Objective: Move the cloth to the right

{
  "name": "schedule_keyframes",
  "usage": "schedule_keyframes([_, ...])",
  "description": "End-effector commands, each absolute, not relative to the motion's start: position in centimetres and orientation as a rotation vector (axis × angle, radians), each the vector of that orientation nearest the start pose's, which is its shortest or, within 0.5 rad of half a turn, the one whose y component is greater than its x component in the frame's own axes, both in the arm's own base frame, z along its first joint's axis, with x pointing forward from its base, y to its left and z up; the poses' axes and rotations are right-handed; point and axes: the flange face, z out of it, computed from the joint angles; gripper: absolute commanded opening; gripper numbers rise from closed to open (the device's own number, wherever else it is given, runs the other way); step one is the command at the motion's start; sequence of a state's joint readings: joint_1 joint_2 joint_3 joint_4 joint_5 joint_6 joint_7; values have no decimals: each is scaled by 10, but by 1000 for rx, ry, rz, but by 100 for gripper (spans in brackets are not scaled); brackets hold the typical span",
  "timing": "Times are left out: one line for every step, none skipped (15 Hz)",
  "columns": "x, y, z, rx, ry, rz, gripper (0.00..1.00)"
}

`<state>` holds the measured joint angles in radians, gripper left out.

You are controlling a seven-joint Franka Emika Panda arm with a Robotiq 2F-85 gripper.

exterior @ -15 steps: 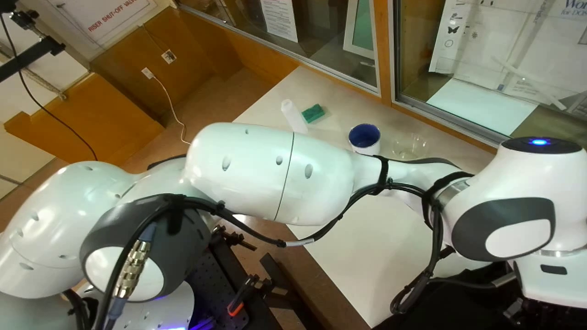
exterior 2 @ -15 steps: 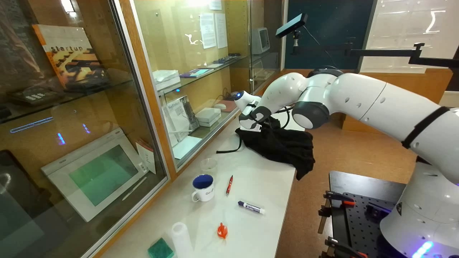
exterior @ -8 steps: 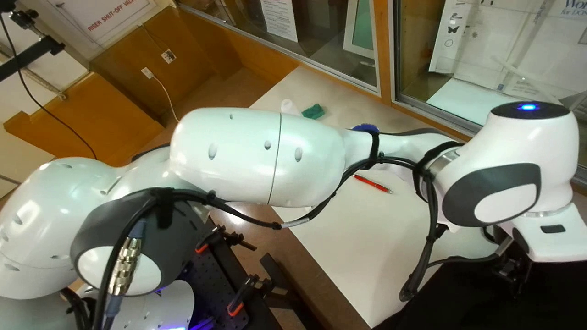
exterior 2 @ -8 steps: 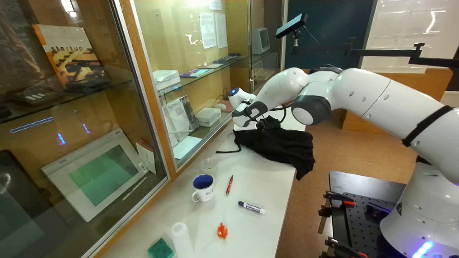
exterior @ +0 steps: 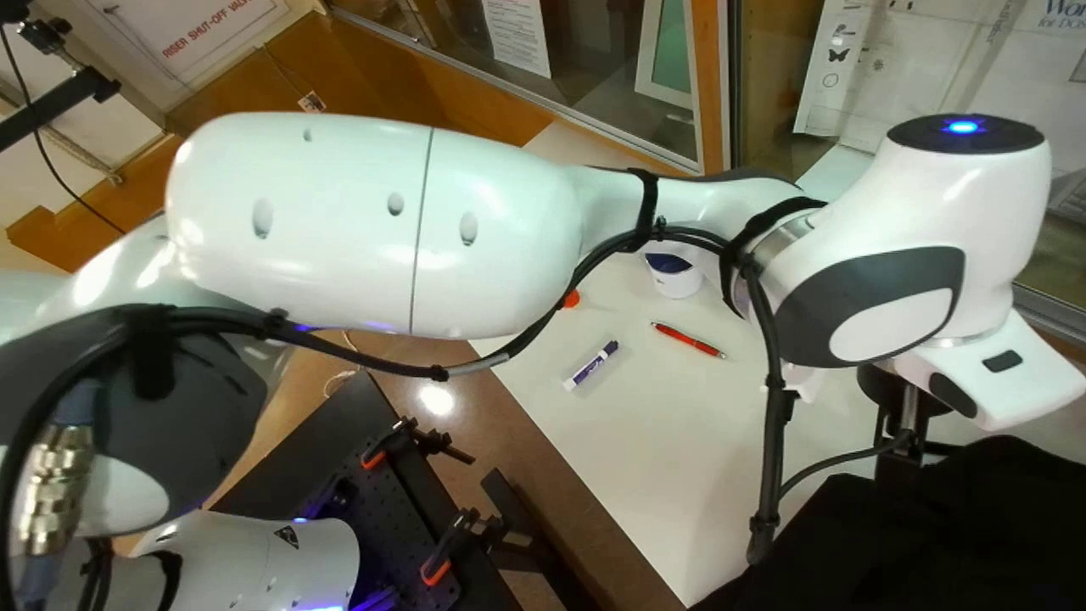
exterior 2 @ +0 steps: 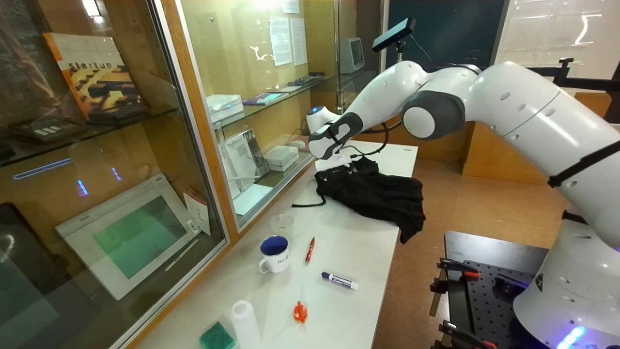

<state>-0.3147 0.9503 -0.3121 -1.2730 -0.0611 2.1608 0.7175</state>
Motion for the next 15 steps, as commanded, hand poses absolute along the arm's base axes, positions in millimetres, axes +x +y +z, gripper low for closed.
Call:
schedule_keyframes([607, -359, 216, -2964, 1614, 116, 100])
schedule_keyframes([601, -351, 220, -3005, 1525, 132, 100])
schedule_keyframes([595, -344, 224, -3042, 1438, 152, 100])
schedule_keyframes([590, -338, 228, -3078, 1353, 157, 100])
schedule_keyframes([584, -331, 231, -3117, 1266, 160, 100])
schedule_keyframes([579, -324, 236, -3149, 1176, 158, 100])
schedule_keyframes([573, -316, 240, -3180, 1089, 145, 100])
schedule_keyframes([567, -308, 244, -3208, 999, 128, 100])
schedule_keyframes([561, -301, 248, -3235, 910, 109, 100])
schedule_keyframes([554, -294, 251, -3250, 844, 89, 100])
schedule_keyframes([549, -288, 254, -3256, 787, 58, 100])
schedule_keyframes([544, -284, 257, -3259, 739, 39, 100])
schedule_keyframes([539, -280, 260, -3261, 694, 20, 100])
schedule_keyframes([535, -276, 263, -3262, 656, -3, 100])
schedule_keyframes([531, -273, 265, -3260, 620, -14, 100])
